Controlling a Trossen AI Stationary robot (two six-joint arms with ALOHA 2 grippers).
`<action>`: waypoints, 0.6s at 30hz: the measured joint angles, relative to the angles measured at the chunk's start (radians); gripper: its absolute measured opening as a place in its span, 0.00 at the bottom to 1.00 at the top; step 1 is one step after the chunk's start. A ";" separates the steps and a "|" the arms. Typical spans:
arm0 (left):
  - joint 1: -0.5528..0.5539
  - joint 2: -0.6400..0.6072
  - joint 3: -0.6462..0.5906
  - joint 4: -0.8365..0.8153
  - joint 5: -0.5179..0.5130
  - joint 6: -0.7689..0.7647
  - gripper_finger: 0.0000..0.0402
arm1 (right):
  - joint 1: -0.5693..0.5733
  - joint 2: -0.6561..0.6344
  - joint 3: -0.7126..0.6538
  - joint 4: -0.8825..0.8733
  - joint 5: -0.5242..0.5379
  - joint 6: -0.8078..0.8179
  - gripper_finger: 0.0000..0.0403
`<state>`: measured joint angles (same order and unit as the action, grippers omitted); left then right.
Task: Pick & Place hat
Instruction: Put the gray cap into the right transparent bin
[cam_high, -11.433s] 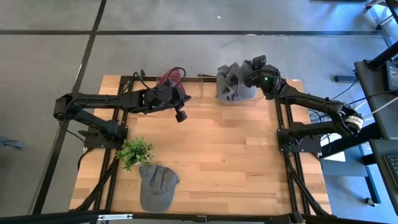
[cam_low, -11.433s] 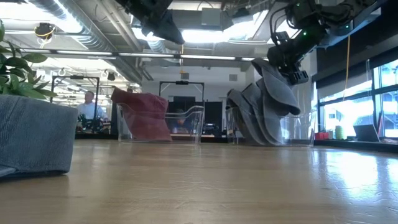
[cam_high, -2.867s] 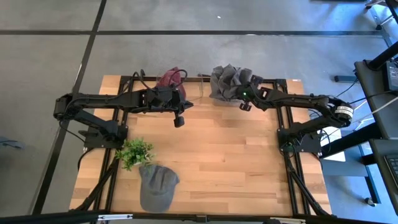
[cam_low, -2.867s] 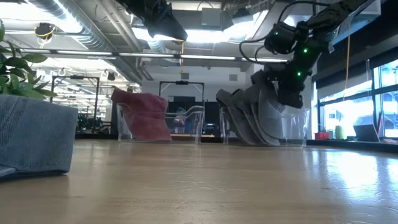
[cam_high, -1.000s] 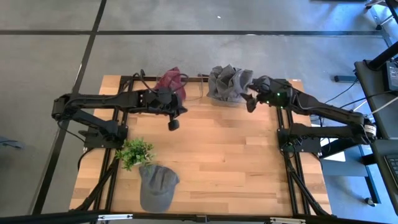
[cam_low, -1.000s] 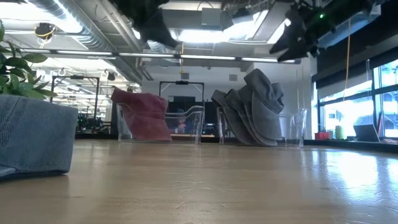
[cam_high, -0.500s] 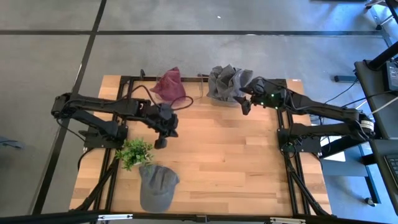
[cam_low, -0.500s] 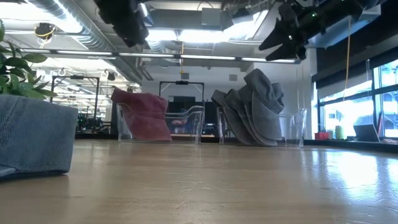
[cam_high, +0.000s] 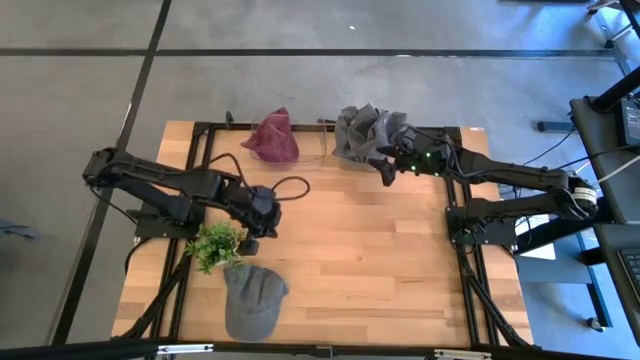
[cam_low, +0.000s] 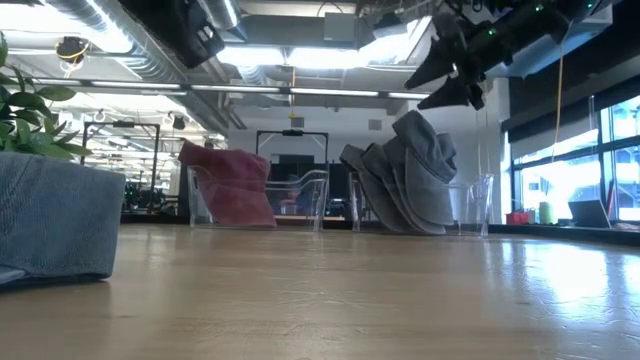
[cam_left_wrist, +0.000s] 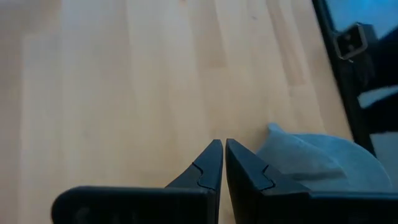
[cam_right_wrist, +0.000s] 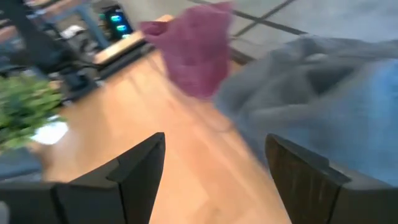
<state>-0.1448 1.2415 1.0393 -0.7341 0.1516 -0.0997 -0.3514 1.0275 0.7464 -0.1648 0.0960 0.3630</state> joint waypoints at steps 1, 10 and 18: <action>-0.016 0.002 0.000 0.000 0.000 -0.001 0.04 | 0.013 0.000 0.000 0.007 -0.009 -0.001 0.69; -0.198 0.122 -0.001 -0.027 -0.006 -0.083 0.04 | 0.098 -0.001 0.000 0.021 -0.011 -0.028 0.69; -0.299 0.338 -0.001 -0.025 -0.003 -0.150 0.04 | 0.143 -0.001 0.000 0.012 -0.011 -0.059 0.69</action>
<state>-0.4439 1.5791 1.0386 -0.7595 0.1482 -0.2499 -0.2086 1.0267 0.7464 -0.1525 0.0849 0.3035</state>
